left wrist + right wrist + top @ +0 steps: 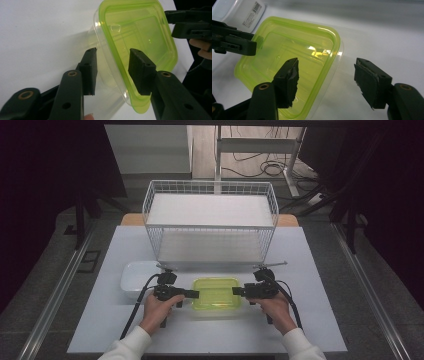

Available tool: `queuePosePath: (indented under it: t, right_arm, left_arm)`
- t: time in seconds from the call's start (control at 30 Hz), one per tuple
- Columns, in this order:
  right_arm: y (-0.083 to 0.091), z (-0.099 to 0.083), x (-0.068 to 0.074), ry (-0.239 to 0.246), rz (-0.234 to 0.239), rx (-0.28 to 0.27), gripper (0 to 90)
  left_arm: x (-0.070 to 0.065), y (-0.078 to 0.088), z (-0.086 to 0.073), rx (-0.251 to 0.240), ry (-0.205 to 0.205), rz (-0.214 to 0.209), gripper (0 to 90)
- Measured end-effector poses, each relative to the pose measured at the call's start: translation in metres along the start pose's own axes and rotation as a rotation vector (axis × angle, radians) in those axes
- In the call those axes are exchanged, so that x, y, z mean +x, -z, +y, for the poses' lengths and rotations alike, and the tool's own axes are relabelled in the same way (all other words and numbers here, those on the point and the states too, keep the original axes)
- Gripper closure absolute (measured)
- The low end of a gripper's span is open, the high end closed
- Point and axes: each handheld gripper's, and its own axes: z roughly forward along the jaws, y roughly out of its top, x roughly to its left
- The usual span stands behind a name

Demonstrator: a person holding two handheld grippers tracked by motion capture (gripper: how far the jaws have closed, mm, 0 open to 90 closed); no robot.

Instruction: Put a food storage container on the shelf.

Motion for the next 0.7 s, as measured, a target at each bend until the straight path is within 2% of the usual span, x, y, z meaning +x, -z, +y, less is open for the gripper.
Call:
queuePosePath:
  t: [0.13,0.23,0.43,0.57,0.7]
  right_arm:
    - [-0.005,-0.001,0.000,-0.018,0.040,0.020,42.3]
    - [-0.008,-0.002,-0.001,-0.041,0.063,0.032,46.3]
    - [-0.010,-0.003,-0.008,-0.120,0.144,0.052,56.2]
    - [-0.009,-0.004,-0.012,-0.161,0.168,0.049,60.3]
    - [-0.007,-0.005,-0.014,-0.167,0.179,0.050,62.8]
  left_arm:
    - [0.000,0.000,0.000,-0.002,0.005,-0.025,63.8]
    - [-0.001,-0.001,0.000,0.005,0.002,-0.029,65.7]
    - [-0.001,-0.001,0.000,0.006,0.001,-0.025,68.0]
    - [-0.002,-0.001,-0.001,0.002,0.002,-0.023,68.8]
    - [-0.002,-0.001,-0.001,0.001,0.001,-0.022,69.7]
